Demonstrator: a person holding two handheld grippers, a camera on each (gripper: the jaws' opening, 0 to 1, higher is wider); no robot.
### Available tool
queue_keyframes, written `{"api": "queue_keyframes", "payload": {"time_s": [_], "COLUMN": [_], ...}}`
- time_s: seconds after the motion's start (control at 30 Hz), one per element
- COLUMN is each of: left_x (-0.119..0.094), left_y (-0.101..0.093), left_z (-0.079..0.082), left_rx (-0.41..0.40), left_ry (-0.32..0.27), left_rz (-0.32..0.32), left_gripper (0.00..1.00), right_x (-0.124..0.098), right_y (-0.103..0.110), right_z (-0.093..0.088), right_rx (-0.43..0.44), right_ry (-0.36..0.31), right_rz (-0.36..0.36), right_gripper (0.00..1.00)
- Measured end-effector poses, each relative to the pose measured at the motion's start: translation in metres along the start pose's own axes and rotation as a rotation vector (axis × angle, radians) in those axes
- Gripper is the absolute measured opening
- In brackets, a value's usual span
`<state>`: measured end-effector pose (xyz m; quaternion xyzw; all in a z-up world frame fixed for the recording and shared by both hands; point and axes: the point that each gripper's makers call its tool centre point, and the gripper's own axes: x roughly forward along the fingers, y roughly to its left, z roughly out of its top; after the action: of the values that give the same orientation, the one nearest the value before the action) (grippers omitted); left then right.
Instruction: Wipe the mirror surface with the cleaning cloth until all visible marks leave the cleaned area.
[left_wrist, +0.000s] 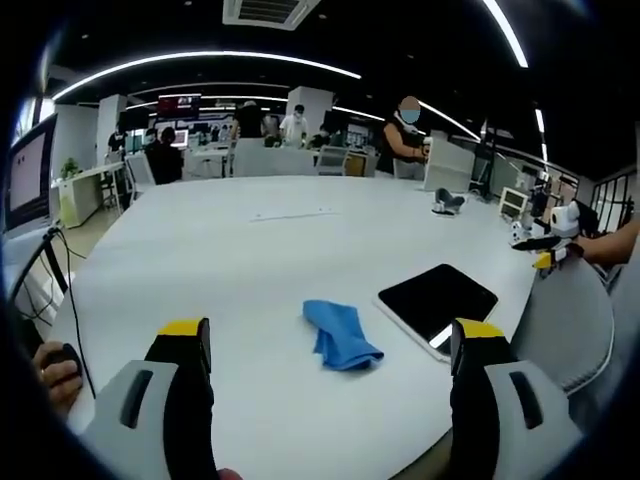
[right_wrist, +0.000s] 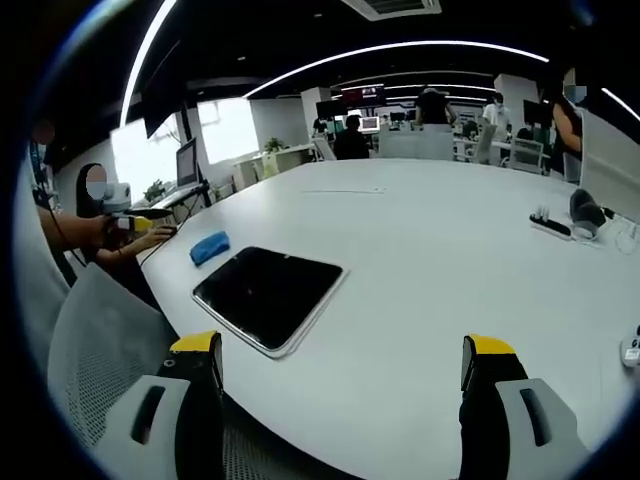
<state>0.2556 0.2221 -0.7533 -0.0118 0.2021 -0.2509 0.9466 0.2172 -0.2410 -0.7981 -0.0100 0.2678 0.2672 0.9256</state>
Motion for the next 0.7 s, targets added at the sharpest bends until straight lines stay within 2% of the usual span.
{"api": "queue_keyframes", "payload": {"time_s": [0.33,0.5,0.7], "left_x": [-0.009,-0.013,-0.015], "left_y": [-0.005,-0.01,-0.014], "left_z": [-0.006,-0.015,-0.018], "left_rx": [0.012,0.02,0.001], "left_ry": [0.022,0.05,0.041], "left_rz": [-0.016,-0.026,-0.022], "left_gripper": [0.99,0.99,0.99], "right_x": [0.0,-0.001,0.0], "right_y": [0.004,0.006,0.005], "right_z": [0.0,-0.001,-0.001], "right_rx": [-0.034,-0.031,-0.023], "right_ry": [0.006,0.011,0.009], "right_rz": [0.016,0.018,0.015], "right_gripper": [0.99,0.99,0.99]}}
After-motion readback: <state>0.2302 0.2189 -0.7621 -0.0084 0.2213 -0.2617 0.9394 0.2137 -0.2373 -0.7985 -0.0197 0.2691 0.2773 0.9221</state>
